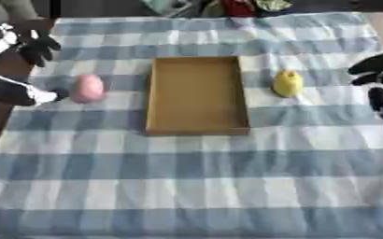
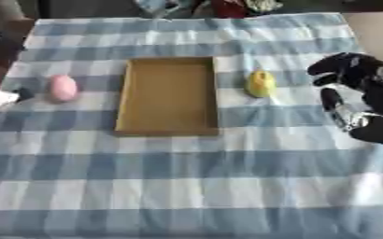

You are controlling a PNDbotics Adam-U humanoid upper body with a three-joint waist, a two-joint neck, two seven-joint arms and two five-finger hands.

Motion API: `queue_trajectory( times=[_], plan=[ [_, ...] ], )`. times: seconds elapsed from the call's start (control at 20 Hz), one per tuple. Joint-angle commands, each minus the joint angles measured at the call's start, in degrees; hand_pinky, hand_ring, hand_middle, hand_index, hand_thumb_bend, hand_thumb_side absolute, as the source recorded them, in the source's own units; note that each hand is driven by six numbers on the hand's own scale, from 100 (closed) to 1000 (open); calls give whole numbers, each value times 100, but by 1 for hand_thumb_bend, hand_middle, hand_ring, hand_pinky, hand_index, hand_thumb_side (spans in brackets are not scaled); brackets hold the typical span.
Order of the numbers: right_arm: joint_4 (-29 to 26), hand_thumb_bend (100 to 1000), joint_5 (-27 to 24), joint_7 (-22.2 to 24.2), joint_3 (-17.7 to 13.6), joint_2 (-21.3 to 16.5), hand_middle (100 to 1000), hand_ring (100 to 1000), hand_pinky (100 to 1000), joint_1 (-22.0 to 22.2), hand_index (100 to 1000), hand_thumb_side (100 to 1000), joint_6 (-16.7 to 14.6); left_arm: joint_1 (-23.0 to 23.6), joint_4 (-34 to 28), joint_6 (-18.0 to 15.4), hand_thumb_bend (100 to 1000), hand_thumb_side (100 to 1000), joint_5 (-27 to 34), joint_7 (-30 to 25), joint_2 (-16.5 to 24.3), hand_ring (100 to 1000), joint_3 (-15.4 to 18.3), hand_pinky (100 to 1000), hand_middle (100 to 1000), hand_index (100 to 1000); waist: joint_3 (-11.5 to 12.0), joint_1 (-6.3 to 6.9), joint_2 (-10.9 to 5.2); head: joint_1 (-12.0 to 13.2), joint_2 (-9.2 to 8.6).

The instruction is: Pick up objects on the table and place them in the box.

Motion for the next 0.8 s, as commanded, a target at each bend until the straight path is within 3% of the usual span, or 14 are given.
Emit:
queue_trajectory(
  times=[0.05, 0.8],
  plan=[
    [-48, 100, -50, 20, -37, -83, 734, 815, 747, -54, 797, 306, -9, -166, 186, 6, 583, 100, -98, -87, 239, 559, 0, 610, 554, 750, -6, -3, -78, -17, -14],
    [-40, 100, -136, 55, -20, -76, 732, 814, 746, -56, 796, 311, 18, -1106, 1633, -270, 569, 100, -756, -601, -101, 568, -407, 624, 564, 760, -69, -20, -92, -1, -16]
  ],
)
